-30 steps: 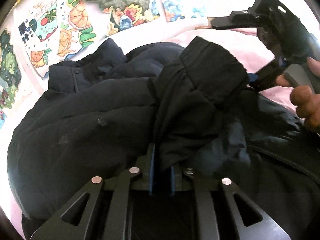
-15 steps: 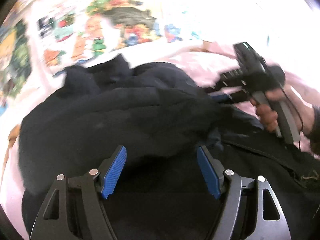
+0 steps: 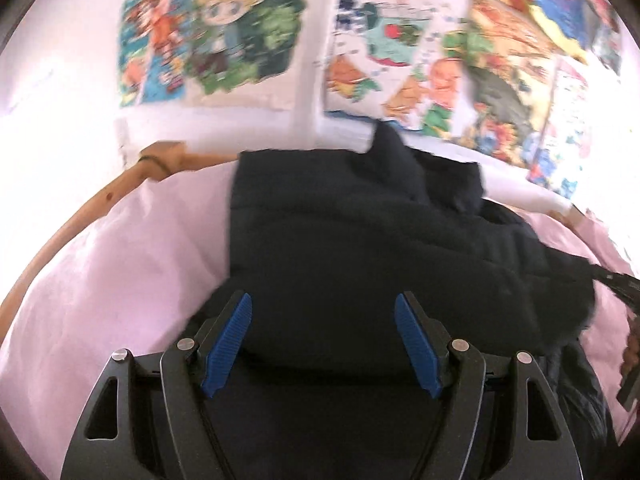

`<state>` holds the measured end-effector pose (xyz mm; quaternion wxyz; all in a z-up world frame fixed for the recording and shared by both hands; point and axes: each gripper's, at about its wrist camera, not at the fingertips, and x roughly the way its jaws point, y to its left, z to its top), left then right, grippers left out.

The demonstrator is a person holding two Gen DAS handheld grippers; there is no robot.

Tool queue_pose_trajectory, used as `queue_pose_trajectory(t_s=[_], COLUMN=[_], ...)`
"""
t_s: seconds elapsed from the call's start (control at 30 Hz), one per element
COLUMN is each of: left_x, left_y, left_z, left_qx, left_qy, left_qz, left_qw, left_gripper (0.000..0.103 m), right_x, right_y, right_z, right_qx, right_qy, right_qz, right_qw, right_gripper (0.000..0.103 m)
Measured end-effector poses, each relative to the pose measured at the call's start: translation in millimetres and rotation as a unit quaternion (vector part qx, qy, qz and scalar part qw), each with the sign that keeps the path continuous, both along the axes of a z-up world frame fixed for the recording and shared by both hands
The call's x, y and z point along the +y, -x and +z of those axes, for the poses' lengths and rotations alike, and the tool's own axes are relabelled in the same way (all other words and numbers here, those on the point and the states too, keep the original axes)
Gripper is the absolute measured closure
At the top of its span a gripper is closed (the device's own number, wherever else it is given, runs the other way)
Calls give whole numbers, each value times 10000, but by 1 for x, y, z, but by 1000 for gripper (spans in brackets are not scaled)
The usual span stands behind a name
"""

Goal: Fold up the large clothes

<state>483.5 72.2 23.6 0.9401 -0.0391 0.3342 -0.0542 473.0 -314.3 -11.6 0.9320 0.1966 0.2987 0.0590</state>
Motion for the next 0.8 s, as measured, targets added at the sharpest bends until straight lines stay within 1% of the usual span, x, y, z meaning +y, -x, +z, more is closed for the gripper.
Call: queue_pose_trajectory(t_s=[0.07, 0.13, 0.2, 0.3, 0.4, 0.47, 0.53, 0.6, 0.63, 0.67, 0.7, 0.77, 0.8], left_x=[2, 2, 0, -2, -4, -3, -1, 1, 3, 4, 5, 1, -1], left_y=[-7, -16, -23, -30, -31, -30, -31, -29, -28, -26, -24, -28, -30], left_z=[-6, -18, -31, -49, -57, -59, -59, -58, -57, -55, -54, -56, -57], left_qx=[134, 344, 607, 860, 923, 947, 931, 905, 887, 864, 842, 881, 903], left_qy=[-173, -445, -607, -779, -947, -991, -968, -921, -884, -857, -860, -952, -1012], left_qz=[108, 225, 221, 196, 160, 140, 119, 110, 110, 111, 110, 115, 126], left_qw=[9997, 9982, 9961, 9930, 9911, 9905, 9909, 9916, 9921, 9925, 9927, 9915, 9907], left_gripper=[34, 34, 34, 34, 30, 27, 27, 26, 26, 26, 26, 25, 25], right_x=[2, 5, 8, 6, -4, -10, -15, -16, -16, -15, -12, -2, 4], right_y=[-6, -12, -21, -33, -39, -39, -35, -29, -26, -21, -18, -10, -9], right_z=[2, -3, -15, -39, -64, -69, -64, -52, -46, -38, -33, -23, -20], right_qx=[-6, 36, 203, 524, 821, 893, 814, 677, 607, 473, 387, 199, 129], right_qy=[247, 529, 793, 1136, 887, 792, 719, 803, 831, 843, 872, 1049, 1100], right_qz=[-108, -225, -367, -567, -525, -580, -640, -683, -650, -563, -510, -398, -317], right_qw=[9996, 9983, 9960, 9905, 9913, 9912, 9920, 9921, 9926, 9937, 9941, 9935, 9933], right_gripper=[100, 100, 101, 101, 101, 101, 101, 97, 89, 78, 73, 58, 55])
